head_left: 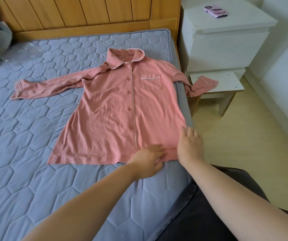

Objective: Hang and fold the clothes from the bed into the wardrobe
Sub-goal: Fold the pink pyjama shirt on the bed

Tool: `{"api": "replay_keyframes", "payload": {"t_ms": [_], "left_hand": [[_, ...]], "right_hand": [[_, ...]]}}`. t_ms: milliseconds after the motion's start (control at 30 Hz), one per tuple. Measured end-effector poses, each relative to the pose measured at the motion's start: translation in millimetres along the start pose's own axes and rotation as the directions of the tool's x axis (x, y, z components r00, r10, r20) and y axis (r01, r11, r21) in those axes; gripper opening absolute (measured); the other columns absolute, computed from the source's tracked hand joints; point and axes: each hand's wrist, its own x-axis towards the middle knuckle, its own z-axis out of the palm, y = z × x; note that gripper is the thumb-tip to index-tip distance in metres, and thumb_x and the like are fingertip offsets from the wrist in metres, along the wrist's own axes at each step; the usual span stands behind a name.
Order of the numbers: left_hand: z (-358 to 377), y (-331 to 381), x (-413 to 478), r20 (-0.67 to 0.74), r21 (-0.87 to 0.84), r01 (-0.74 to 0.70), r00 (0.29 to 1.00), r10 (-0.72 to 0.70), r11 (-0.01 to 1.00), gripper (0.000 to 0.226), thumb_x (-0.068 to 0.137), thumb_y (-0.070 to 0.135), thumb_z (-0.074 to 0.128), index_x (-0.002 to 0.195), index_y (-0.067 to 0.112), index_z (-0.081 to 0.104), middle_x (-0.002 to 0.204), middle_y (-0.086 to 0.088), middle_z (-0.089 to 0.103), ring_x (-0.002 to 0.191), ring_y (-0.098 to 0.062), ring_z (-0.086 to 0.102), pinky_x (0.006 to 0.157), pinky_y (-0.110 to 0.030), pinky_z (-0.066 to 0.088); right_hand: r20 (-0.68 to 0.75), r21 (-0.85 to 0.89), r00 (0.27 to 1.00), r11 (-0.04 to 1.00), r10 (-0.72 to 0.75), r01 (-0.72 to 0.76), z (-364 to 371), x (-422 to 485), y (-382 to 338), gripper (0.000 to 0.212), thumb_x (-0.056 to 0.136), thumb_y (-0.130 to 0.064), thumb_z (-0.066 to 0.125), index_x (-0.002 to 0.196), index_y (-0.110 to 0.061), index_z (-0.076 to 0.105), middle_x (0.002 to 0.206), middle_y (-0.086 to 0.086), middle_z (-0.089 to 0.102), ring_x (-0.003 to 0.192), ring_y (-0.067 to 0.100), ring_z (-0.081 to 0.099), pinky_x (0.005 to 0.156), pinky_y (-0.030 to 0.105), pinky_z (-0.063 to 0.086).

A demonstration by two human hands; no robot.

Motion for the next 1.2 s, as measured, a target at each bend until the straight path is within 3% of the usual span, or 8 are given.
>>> {"api": "replay_keyframes", "payload": {"t_ms": [67,200,300,600,767,967,1100,1200], "left_hand": [[-8,-17,-20,-0.174,0.096,-0.007,0.985,0.024,0.995,0.045,0.078,0.021,0.052,0.12,0.007,0.064,0.128,-0.01,0.06,0.126,-0.027,0.05,0.104,-0.043,0.042],[-20,-58,-63,-0.019,0.367,0.246,0.966,-0.258,0.897,0.08,0.073,0.04,0.051,0.149,0.024,0.03,0.156,-0.002,0.024,0.146,-0.024,0.014,0.117,-0.045,0.01],[-27,-81,-92,-0.069,0.409,0.385,0.917,-0.393,0.827,0.083,0.073,0.033,0.055,0.15,0.021,0.027,0.157,-0.003,0.021,0.146,-0.025,0.016,0.117,-0.047,0.014],[-47,-123,-137,-0.294,0.343,0.619,0.785,-0.545,0.706,0.058,0.082,0.005,0.054,0.139,0.012,0.047,0.147,-0.009,0.043,0.139,-0.032,0.034,0.11,-0.056,0.025],[-75,-153,-173,-0.315,0.247,0.802,0.597,-0.738,0.544,0.051,0.096,0.012,0.039,0.146,0.019,0.035,0.154,-0.002,0.03,0.14,-0.026,0.03,0.106,-0.044,0.032],[-101,-159,-210,-0.412,0.34,0.635,0.764,-0.497,0.693,0.064,0.056,-0.001,0.084,0.118,0.005,0.067,0.122,-0.012,0.065,0.079,-0.034,0.069,0.057,-0.038,0.055],[-86,-161,-211,-0.298,0.574,0.565,0.818,-0.491,0.593,0.044,0.082,-0.003,0.057,0.126,0.002,0.059,0.132,-0.016,0.057,0.112,-0.035,0.06,0.096,-0.054,0.043],[-76,-150,-192,-0.174,0.558,0.609,0.75,-0.638,0.564,0.05,0.09,0.008,0.042,0.14,0.003,0.043,0.149,-0.012,0.038,0.144,-0.031,0.022,0.113,-0.059,0.009]], "right_hand": [[0.017,0.015,0.978,0.978,-0.207,0.206,4,-4,-7,0.055,0.082,-0.005,0.05,0.136,-0.01,0.039,0.134,0.008,0.043,0.121,0.027,0.04,0.1,0.033,0.032],[0.144,0.229,0.899,0.898,-0.414,0.377,12,-19,-37,0.055,0.091,-0.029,0.05,0.141,-0.013,0.035,0.145,0.006,0.034,0.131,0.024,0.034,0.107,0.034,0.03],[0.284,0.338,0.835,0.864,-0.471,0.373,19,-27,-63,0.07,0.089,-0.04,0.053,0.149,-0.02,0.021,0.157,0.005,0.015,0.138,0.026,0.028,0.109,0.038,0.03],[0.205,-0.039,0.809,0.821,-0.551,0.57,29,-24,-129,0.07,0.088,-0.005,0.05,0.149,-0.018,0.02,0.157,0.012,0.014,0.138,0.032,0.026,0.108,0.043,0.03],[0.254,-0.148,0.8,0.795,-0.544,0.588,20,-11,-139,0.046,0.084,0.004,0.045,0.128,-0.007,0.045,0.122,0.012,0.056,0.113,0.029,0.054,0.089,0.038,0.044],[-0.034,-0.057,0.66,0.66,-0.751,0.749,-3,-3,-130,0.036,0.061,0.008,0.029,0.069,-0.007,0.062,0.063,0.006,0.057,0.057,0.027,0.059,0.045,0.026,0.038],[0.4,0.017,0.686,0.753,-0.608,0.658,10,-4,-127,0.031,0.083,-0.003,0.042,0.107,-0.012,0.059,0.106,0.003,0.06,0.104,0.027,0.056,0.08,0.033,0.044],[0.363,0.144,0.686,0.766,-0.63,0.627,7,-9,-124,0.018,0.089,-0.032,0.044,0.094,-0.017,0.053,0.102,-0.002,0.057,0.107,0.021,0.053,0.081,0.03,0.04]]}}
